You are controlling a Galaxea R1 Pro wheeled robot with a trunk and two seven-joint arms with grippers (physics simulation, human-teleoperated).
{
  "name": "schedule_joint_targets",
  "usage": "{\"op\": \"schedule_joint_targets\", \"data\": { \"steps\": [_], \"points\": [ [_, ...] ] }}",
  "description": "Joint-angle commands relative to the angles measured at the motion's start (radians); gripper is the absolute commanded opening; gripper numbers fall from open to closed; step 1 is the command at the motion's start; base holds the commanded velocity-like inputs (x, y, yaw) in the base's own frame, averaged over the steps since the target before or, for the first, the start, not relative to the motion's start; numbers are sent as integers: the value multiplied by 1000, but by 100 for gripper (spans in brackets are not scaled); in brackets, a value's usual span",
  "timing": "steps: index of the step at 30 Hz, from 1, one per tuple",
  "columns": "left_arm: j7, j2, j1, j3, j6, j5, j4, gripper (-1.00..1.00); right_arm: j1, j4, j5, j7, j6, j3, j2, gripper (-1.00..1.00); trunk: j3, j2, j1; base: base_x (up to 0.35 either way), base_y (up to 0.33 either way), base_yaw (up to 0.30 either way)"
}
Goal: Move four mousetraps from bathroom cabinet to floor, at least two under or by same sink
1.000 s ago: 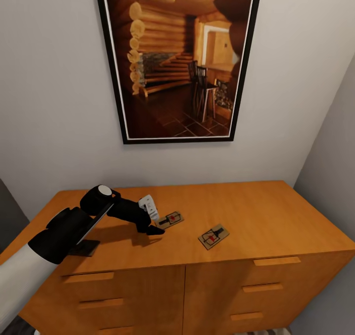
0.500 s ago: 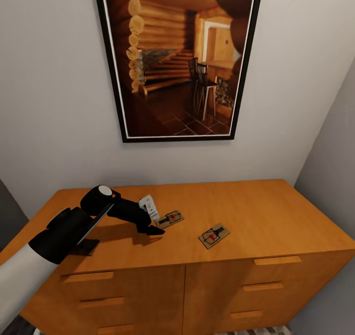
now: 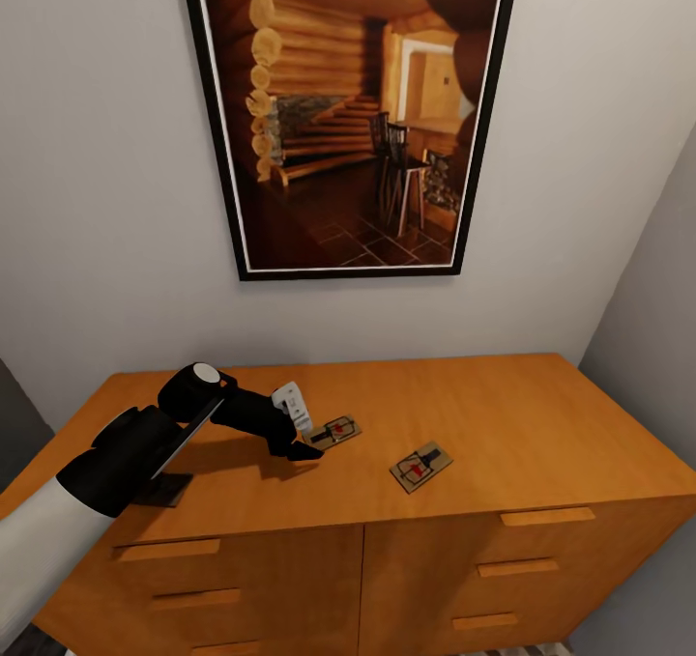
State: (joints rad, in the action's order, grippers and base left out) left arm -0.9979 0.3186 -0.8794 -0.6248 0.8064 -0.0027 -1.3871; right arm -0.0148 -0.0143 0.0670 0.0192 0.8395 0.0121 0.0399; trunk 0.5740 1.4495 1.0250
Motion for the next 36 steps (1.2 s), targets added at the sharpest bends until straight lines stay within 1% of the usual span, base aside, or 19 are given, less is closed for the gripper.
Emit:
{"op": "schedule_joint_targets", "data": {
  "steps": [1,13,19,24,36],
  "points": [
    [-2,1,-1,-1,7,0,-1,100,-1,0,2,0,3,0,0,-100,1,1,0,5,0,0],
    [-1,-2,-1,-2,7,0,9,100,0,0,2,0,3,0,0,-100,1,1,0,1,0,0],
    [-1,-12,-1,-3,7,-2,22,100,0,0,2,0,3,0,0,-100,3,1,0,0,0,0],
    [0,-26,-1,-2,7,-3,26,100,-1,0,2,0,3,0,0,-100,7,1,0,0,0,0],
    [2,-40,-1,-3,7,-5,28,100,-1,0,2,-1,3,0,0,-100,13,1,0,0,0,0]
  ]
}}
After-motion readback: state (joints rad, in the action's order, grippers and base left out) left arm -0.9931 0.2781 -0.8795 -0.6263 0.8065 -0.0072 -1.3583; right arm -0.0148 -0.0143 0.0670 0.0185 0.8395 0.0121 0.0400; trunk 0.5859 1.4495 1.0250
